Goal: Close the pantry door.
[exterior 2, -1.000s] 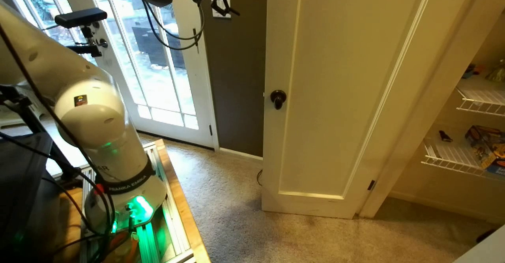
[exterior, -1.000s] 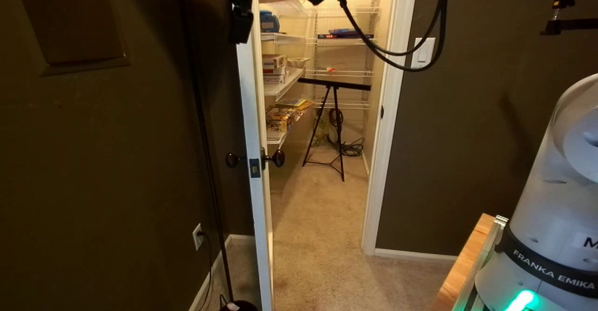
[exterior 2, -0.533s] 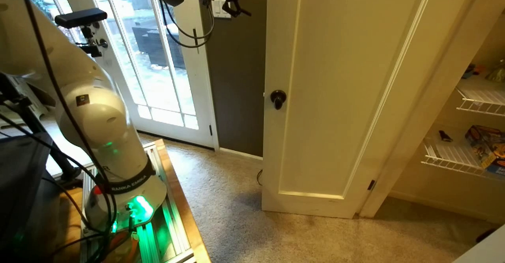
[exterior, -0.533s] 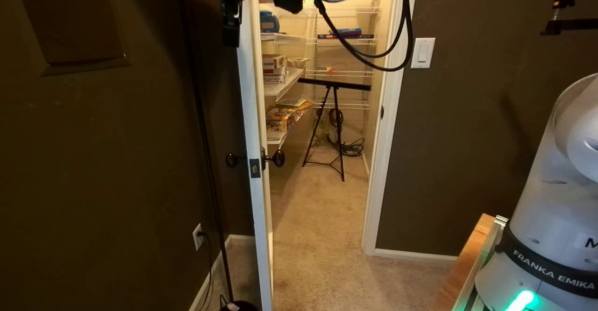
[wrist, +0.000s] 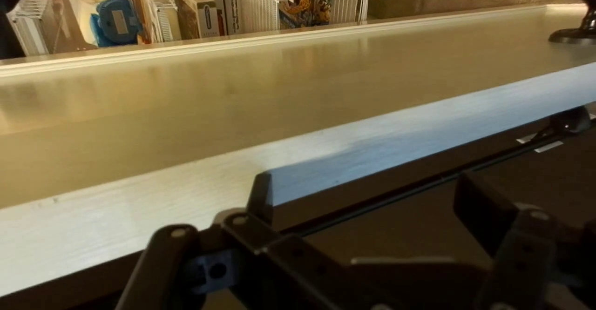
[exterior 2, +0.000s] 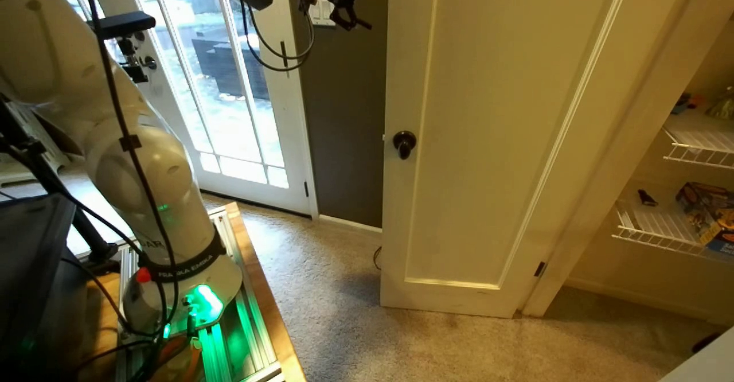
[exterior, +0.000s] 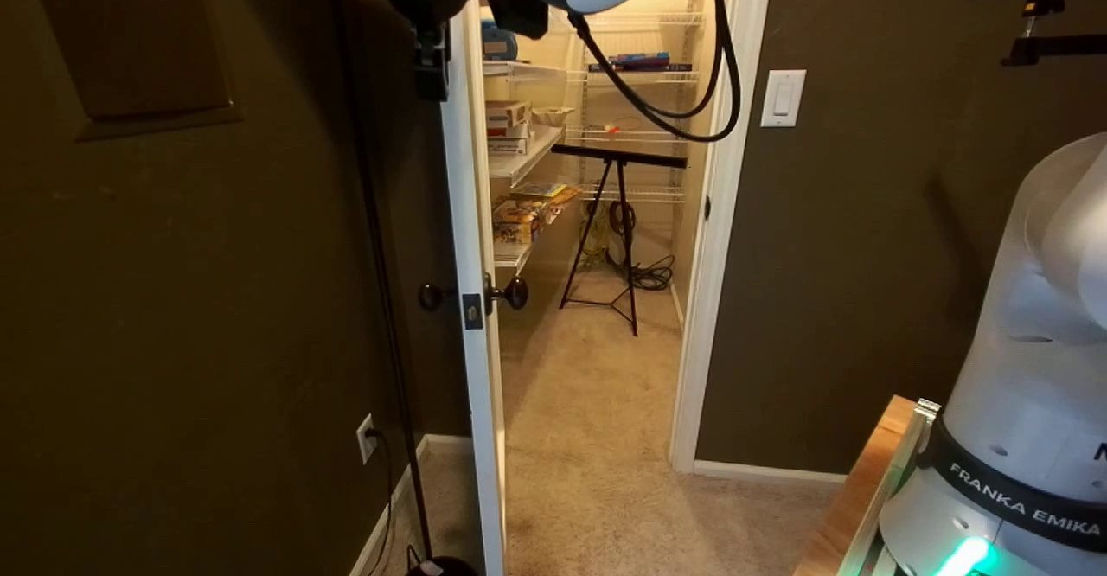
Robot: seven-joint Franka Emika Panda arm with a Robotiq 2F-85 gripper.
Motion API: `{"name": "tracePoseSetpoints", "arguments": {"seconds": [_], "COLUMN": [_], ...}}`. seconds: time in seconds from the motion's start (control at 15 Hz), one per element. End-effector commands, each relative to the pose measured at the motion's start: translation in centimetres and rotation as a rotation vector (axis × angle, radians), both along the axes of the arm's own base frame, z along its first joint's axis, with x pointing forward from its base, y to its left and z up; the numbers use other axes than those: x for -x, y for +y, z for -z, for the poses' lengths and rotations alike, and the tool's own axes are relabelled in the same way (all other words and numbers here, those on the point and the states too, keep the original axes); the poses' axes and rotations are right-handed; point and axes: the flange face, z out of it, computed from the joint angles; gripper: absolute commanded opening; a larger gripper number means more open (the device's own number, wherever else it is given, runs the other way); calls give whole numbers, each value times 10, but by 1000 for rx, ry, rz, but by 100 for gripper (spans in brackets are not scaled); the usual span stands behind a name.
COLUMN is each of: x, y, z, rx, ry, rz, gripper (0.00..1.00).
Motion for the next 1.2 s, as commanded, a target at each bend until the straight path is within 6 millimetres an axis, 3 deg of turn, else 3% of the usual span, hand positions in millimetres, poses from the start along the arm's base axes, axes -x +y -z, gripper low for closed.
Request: {"name": "tracePoseSetpoints", "arguments": {"seconds": [0.0,0.53,1.13], "x": [-5,16,-23], "y": [3,43,23], "z": [-3,-17,-5], "rx": [0,9,53], "ry": [-14,-57,-116], "rz": [-2,-104,-110], "gripper": [100,100,100]}}
